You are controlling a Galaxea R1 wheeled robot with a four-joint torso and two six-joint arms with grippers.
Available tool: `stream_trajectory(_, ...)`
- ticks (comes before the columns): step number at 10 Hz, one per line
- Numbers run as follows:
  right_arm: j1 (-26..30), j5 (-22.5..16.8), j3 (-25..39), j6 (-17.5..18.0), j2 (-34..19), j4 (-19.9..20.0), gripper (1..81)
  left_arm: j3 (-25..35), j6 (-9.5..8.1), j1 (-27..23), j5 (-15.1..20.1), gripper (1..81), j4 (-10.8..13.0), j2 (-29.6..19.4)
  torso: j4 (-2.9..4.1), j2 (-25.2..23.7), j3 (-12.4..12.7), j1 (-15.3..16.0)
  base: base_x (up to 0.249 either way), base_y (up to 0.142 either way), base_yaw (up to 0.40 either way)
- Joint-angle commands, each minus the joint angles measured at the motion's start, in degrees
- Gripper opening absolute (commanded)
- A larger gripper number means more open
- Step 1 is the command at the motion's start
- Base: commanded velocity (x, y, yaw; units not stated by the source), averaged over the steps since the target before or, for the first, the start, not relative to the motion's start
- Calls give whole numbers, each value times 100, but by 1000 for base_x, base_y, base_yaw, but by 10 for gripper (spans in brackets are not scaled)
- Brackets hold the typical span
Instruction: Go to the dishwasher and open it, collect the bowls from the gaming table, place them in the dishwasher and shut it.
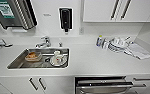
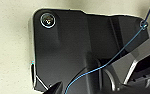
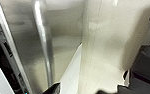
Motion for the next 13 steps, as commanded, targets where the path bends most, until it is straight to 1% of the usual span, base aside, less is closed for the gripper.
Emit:
stream_trajectory(1, -1000, -193, -1667, -195, 957, -2195, 811, -53, 40, -36, 251, 811, 93, -88, 0, 0, 0, 0, 0, 0, 0)
stream_trajectory(2, -1359, -211, -2178, -213, 1319, -2900, 811, -114, 39, -62, 251, 811, 93, -88, 0, 0, 0, 0, 0, 0, 0)
stream_trajectory(3, -1676, -184, -2753, -230, 1668, -3711, 811, -141, 40, -89, 243, 811, 102, -79, 0, 0, 2, 0, 0, 0, 0)
stream_trajectory(4, -1896, -184, -3095, -239, 1874, -4431, 811, -141, 39, -98, 234, 811, 67, -70, 0, 0, 2, 0, 0, 0, 0)
stream_trajectory(5, -2047, -167, -3210, -239, 1936, -5105, 811, -150, 39, -115, 234, 811, 58, -79, 0, 0, 2, 0, 0, 0, 0)
stream_trajectory(6, -2143, -55, -3261, -239, 1954, -5492, 811, -185, 48, -133, 234, 811, 58, -88, 0, 0, 2, 0, 0, 0, 0)
stream_trajectory(8, -2345, 36, -3534, -248, 2138, -5945, 811, -308, 39, -142, 190, 811, 49, -62, 0, 0, 2, 0, 0, 0, 0)
stream_trajectory(9, -2459, 183, -3779, -240, 2295, -6068, 811, -326, 39, -150, 163, 811, 49, -62, 0, 0, 4, 0, 0, 0, 0)
stream_trajectory(10, -2574, 438, -4077, -230, 2454, -6139, 811, -326, 48, -168, 163, 811, 92, -79, 0, -2, 4, 0, 0, 0, 0)
stream_trajectory(11, -2636, 563, -4317, -230, 2613, -6262, 811, -326, 48, -203, 163, 811, 216, -97, 0, -2, 6, 0, 0, 0, 0)
stream_trajectory(12, -2690, 589, -4493, -230, 2745, -6289, 811, -326, 39, -247, 190, 811, 269, -88, 0, -2, 6, 0, 0, 0, 0)
stream_trajectory(13, -2742, 598, -4722, -230, 2921, -6297, 811, -326, 39, -299, 234, 811, 252, -88, 0, -2, 6, 0, 0, 0, 0)
